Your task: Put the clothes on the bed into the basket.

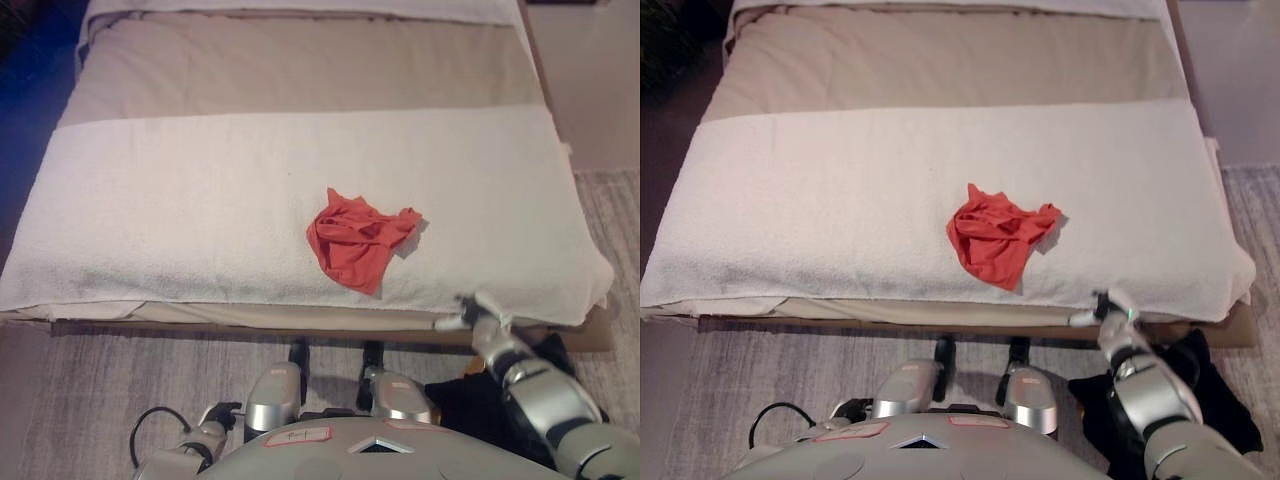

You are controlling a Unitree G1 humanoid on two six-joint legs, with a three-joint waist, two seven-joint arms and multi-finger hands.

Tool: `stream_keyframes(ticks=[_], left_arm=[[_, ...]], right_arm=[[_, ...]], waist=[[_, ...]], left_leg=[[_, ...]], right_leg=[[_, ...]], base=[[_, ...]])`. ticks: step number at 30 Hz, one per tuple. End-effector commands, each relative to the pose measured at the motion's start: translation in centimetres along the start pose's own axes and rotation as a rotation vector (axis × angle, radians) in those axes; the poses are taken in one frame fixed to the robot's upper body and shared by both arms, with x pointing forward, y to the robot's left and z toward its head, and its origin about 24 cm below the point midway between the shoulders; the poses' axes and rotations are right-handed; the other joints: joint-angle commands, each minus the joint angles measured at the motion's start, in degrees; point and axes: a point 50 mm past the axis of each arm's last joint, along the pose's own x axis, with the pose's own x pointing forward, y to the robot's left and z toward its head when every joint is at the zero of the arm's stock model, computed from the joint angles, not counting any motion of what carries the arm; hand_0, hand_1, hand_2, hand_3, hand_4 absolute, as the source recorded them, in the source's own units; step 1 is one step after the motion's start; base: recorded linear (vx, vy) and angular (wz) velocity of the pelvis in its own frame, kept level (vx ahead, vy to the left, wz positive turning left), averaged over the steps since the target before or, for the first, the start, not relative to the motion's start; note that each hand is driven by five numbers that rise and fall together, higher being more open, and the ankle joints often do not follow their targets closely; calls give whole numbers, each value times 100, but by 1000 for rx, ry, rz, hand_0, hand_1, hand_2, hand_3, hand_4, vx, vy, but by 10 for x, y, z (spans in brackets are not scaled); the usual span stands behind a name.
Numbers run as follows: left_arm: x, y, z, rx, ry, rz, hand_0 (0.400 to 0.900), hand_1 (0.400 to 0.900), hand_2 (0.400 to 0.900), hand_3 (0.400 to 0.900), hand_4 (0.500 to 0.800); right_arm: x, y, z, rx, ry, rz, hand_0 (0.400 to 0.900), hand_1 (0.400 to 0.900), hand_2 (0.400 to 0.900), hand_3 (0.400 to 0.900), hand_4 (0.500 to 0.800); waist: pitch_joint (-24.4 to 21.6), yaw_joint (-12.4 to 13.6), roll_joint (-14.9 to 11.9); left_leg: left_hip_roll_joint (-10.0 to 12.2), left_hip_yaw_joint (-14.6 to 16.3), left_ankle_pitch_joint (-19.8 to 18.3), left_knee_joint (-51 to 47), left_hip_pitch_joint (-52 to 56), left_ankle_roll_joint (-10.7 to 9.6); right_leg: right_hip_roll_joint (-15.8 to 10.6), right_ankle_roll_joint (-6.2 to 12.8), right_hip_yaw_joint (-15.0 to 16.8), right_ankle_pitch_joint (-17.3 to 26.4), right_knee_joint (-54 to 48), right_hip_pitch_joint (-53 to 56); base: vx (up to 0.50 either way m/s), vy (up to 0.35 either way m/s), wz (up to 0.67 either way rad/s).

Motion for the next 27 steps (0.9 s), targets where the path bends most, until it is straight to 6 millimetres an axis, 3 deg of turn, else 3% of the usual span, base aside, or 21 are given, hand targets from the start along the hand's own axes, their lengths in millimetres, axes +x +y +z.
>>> stream_keyframes(ticks=[1, 4, 7, 10, 14, 27], left_arm=[[-1, 26, -26, 48, 89, 104, 900, 900, 900, 900, 800], [-1, 35, -21, 20, 81, 146, 900, 900, 900, 900, 800], [-1, 39, -18, -28, 73, 175, 900, 900, 900, 900, 800], [-1, 36, -21, -29, 78, 172, 900, 900, 900, 900, 800], [-1, 31, -22, -21, 82, 160, 900, 900, 900, 900, 800], [0, 34, 19, -21, -55, 189, 900, 900, 900, 900, 800]], right_arm=[[0, -50, 87, -95, -264, -169, 900, 900, 900, 900, 800], [-14, -88, 149, -64, -409, -274, 900, 900, 900, 900, 800], [-24, -112, 178, -57, -461, -338, 900, 900, 900, 900, 800], [-29, -132, 188, -53, -455, -383, 900, 900, 900, 900, 800], [-36, -143, 200, -65, -480, -411, 900, 900, 900, 900, 800], [-55, -152, 235, 15, -575, -418, 900, 900, 900, 900, 800]], waist=[[-19, 96, 98], [93, 161, 142], [221, 249, 154], [379, 353, 186], [577, 424, 238], [1166, 576, 376]], left_leg=[[26, 91, 837, -338, -76, 134], [10, 162, 988, -626, -206, 131], [40, 178, 1066, -707, -422, 125], [3, 86, 1127, -722, -608, 116], [-56, -4, 1164, -716, -825, 139], [-118, -259, 1212, -485, -1323, 187]], right_leg=[[-177, 604, 279, -379, 732, -457], [-171, 596, 354, -283, 741, -862], [-178, 603, 378, -229, 805, -1202], [-192, 611, 320, -189, 817, -1368], [-205, 631, 304, -147, 888, -1603], [-375, 625, 143, -243, 1282, -2054]], base=[[-71, 50, -15], [-90, 67, -19], [-65, 25, -4], [-33, 0, 19], [-21, 7, 6], [-29, 0, 12]])
